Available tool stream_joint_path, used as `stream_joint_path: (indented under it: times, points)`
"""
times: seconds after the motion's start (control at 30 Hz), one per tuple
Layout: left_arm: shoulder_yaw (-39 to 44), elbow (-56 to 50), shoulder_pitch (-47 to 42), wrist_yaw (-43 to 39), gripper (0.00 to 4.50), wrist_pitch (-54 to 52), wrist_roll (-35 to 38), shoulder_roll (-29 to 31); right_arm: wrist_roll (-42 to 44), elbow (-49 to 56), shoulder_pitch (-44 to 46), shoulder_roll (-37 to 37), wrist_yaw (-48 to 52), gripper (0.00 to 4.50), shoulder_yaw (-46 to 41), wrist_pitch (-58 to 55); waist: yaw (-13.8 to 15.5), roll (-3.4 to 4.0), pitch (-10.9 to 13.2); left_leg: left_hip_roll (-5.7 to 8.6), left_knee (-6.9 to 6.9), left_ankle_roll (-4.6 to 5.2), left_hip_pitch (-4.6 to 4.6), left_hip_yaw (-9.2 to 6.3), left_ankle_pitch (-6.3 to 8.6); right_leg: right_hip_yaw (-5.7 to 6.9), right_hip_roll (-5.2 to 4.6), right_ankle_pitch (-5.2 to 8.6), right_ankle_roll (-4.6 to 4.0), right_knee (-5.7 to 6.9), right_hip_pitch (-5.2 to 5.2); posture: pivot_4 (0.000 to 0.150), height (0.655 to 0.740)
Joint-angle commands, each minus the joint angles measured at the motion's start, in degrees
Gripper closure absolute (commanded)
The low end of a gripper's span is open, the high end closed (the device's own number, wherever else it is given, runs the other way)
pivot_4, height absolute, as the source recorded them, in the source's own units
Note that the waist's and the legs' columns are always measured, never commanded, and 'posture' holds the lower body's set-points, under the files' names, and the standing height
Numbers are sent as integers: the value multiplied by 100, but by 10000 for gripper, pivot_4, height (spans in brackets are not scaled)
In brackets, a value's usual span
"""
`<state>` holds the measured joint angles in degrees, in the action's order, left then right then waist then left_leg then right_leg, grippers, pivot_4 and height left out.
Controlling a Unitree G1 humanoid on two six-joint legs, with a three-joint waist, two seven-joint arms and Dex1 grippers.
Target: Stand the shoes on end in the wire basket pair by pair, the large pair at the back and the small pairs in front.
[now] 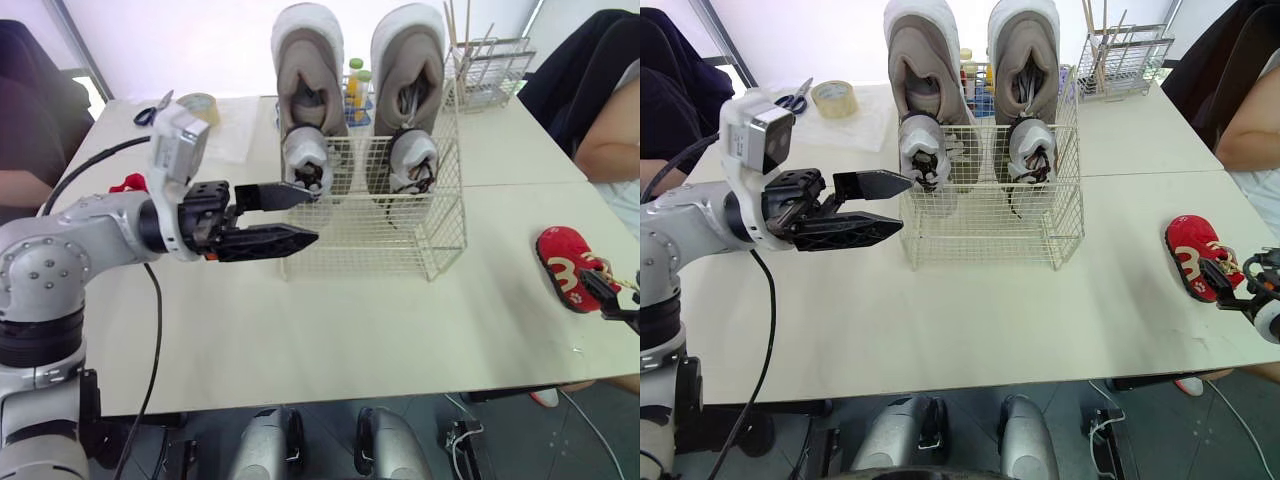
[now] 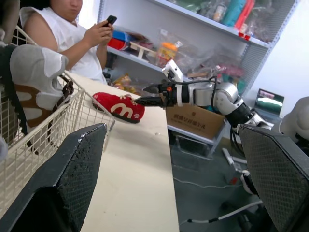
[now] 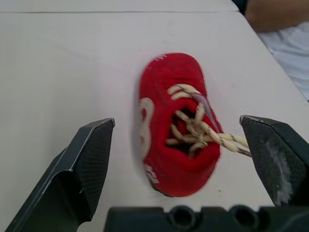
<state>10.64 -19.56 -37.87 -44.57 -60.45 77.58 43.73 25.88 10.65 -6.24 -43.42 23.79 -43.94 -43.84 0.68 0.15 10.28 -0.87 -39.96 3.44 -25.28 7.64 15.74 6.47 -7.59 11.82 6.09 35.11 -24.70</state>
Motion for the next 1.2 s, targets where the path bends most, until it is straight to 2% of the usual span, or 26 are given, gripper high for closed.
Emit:
stream_joint_path:
  times: [0.03, 0.53, 0.57, 0.6, 0.77, 0.83, 0.93, 1.03, 1.2]
  points:
    - [165, -211, 29, 178, 365, 36, 158, 12, -105, -383, 93, -32, 129, 0, 4, 403, -8, 0, 0, 0, 0, 0, 0, 0, 0, 0, 0, 0, 0, 0, 0, 1500, 7400]
    - [70, -325, 33, 344, 365, 176, -148, 43, -282, -2577, 1094, -102, 609, 0, 735, 1363, -15, 7, 0, 1, -1, 0, 14, 1, -1, -2, 1, 0, 0, 0, 13, 1500, 7400]
    - [70, -322, 17, 359, 0, 180, -151, 41, -284, -2637, 1149, -100, 616, 5741, 762, 1416, -18, 8, 0, 1, 0, 0, 15, 1, 0, -2, 1, 0, 1, 1, 13, 1500, 7400]
    - [66, -315, 6, 364, 0, 183, -160, 38, -287, -2688, 1190, -101, 621, 8685, 786, 1458, -20, 8, 0, 1, 0, 0, 15, 1, -1, -2, 1, 0, 1, 0, 13, 1500, 7400]
    - [40, -302, -27, 381, 0, 209, -249, 9, -256, -2797, 1314, -95, 654, 31893, 855, 1624, -29, 8, 0, 1, 0, -2, 16, 1, -1, -2, 2, 0, 1, 1, 14, 1500, 7400]
    - [11, -294, -57, 390, 0, 228, -279, -27, -220, -2702, 1303, -102, 660, 37874, 815, 1657, -33, 8, 0, 1, 0, -2, 17, 1, -1, -2, 1, 0, 1, 1, 15, 1500, 7400]
    - [-42, -242, -110, 344, 0, 256, -372, -76, -163, -2439, 1289, -177, 674, 41579, 739, 1642, -31, 8, 0, 1, 0, -2, 17, 1, -1, -2, 2, 0, 2, 1, 14, 1500, 7400]
    - [-106, -97, -213, 247, 0, 275, -510, -139, -35, -2041, 1431, -432, 716, 41643, 507, 1630, -33, 30, 2, 1, 0, -2, 17, 3, -1, -3, 1, 0, 2, 1, 15, 1500, 7400]
    - [-106, 487, -613, -11, 0, 219, -653, -251, 486, -1023, 1957, -1345, 1269, 41643, 186, 1401, -21, 83, 7, 4, -1, -2, 18, 6, -2, -5, 0, 0, 4, 4, 12, 1500, 7400]
